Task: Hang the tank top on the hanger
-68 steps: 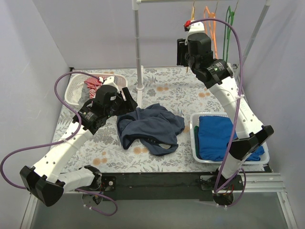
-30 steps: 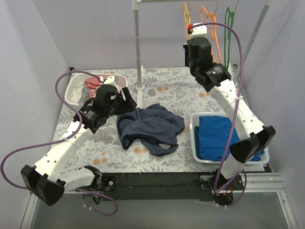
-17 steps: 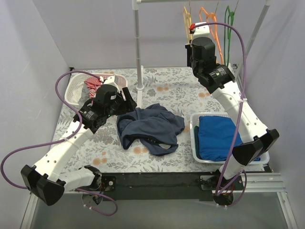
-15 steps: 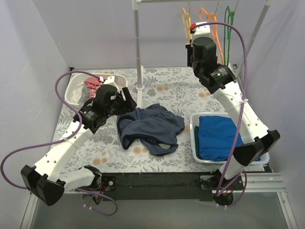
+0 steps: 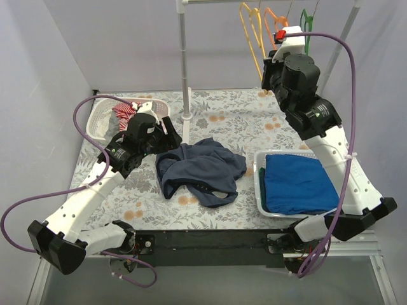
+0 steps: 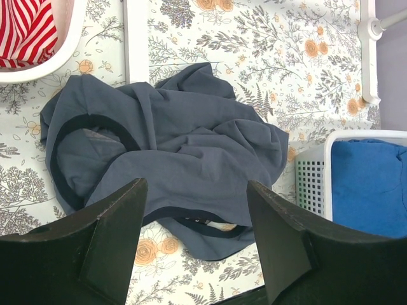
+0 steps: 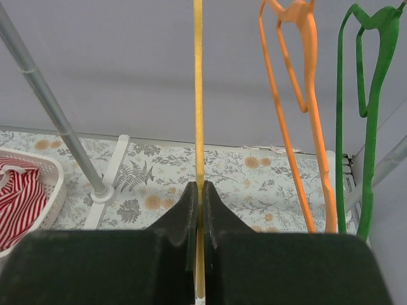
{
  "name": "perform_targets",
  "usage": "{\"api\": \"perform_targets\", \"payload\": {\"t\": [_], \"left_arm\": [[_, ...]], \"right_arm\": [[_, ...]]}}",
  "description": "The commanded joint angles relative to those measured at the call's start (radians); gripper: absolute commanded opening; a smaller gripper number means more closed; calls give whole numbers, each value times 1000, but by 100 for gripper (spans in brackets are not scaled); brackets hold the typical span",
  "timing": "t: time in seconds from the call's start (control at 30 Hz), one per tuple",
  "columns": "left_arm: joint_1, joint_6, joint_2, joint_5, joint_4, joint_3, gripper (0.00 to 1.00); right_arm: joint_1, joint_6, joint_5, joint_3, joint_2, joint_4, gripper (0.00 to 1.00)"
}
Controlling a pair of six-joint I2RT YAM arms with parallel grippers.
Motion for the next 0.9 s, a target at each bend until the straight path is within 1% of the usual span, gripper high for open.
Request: {"api": "perform_targets", "payload": {"t": [0.0, 0.2, 0.4, 0.7, 0.87], "left_arm": [[5, 2, -38, -6, 17, -12, 64], [11, 4, -35, -7, 25, -15, 64], [13, 8, -21, -7, 25, 8, 64], [16, 25, 10, -10, 25, 48, 64], [20, 33, 20, -6, 19, 80, 64]], "right_arm": [[-3, 5, -38, -29, -53, 106, 1], [-3, 20, -114, -75, -109, 116, 1], [-3, 46, -187, -179, -203, 147, 1], [-3, 82, -300, -247, -303, 132, 1], [-3, 128, -392, -337, -378, 97, 1]]}}
